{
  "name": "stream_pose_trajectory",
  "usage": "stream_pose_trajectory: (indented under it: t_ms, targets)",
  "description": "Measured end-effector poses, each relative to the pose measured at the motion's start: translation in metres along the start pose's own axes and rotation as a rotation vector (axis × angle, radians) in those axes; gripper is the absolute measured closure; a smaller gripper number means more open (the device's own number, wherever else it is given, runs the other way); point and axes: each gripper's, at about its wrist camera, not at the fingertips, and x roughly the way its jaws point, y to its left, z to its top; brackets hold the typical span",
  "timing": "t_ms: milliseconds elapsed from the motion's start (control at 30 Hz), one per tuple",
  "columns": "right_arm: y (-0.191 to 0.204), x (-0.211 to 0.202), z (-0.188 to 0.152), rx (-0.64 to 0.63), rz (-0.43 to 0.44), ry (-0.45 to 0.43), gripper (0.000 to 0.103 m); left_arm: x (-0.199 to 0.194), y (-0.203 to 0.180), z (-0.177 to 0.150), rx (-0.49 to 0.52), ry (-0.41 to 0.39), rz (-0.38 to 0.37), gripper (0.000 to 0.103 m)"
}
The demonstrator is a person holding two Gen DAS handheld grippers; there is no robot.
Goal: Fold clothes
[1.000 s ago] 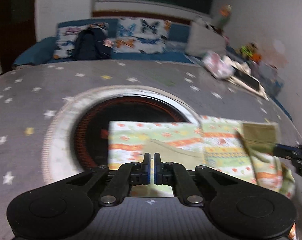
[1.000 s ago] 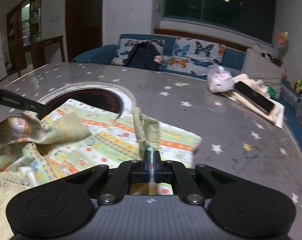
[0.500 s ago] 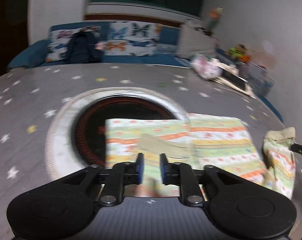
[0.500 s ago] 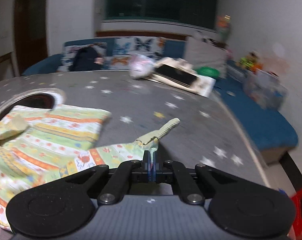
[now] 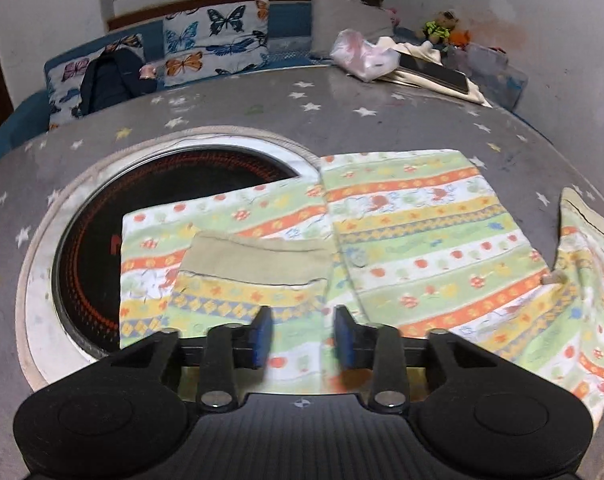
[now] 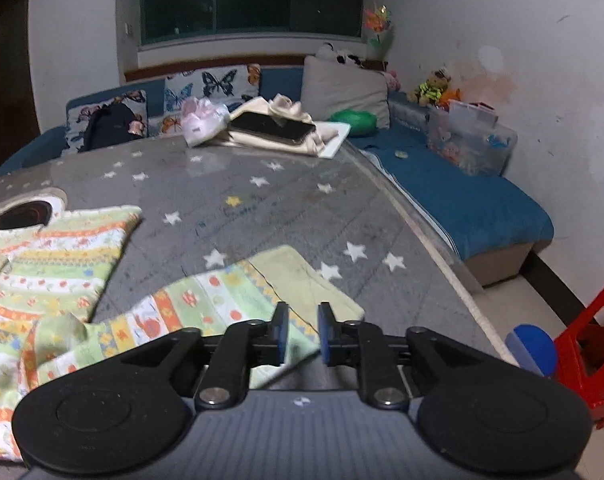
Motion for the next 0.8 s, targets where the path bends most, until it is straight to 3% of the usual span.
stream_pose_trajectory:
  t_ms: [33, 133, 367, 600, 733, 800]
  targets:
    - [0.003, 0.000, 0.003, -0.005, 0.011, -0.005, 0.077, 0.000, 0.004, -0.001, -0.009, -0.005, 0.005, 0.091]
    - [0.017, 0.000, 0.008, -0.028, 0.054, -0.011, 0.072, -0.011, 0.020, -0.001, -0.070, -0.033, 0.001, 0.097]
    - [0.058, 0.006, 0.013, -0.088, 0.155, -0.005, 0.058, -0.073, 0.078, -0.015, -0.245, -0.178, 0.101, 0.099]
    - [0.082, 0.012, 0.014, -0.125, 0.216, 0.010, 0.053, -0.134, 0.151, -0.070, -0.445, -0.236, 0.310, 0.099]
    - [0.091, 0.014, 0.014, -0.143, 0.241, 0.017, 0.050, -0.135, 0.175, -0.094, -0.550, -0.176, 0.259, 0.098]
    - [0.097, 0.016, 0.015, -0.151, 0.250, 0.020, 0.049, -0.128, 0.169, -0.097, -0.538, -0.157, 0.226, 0.093]
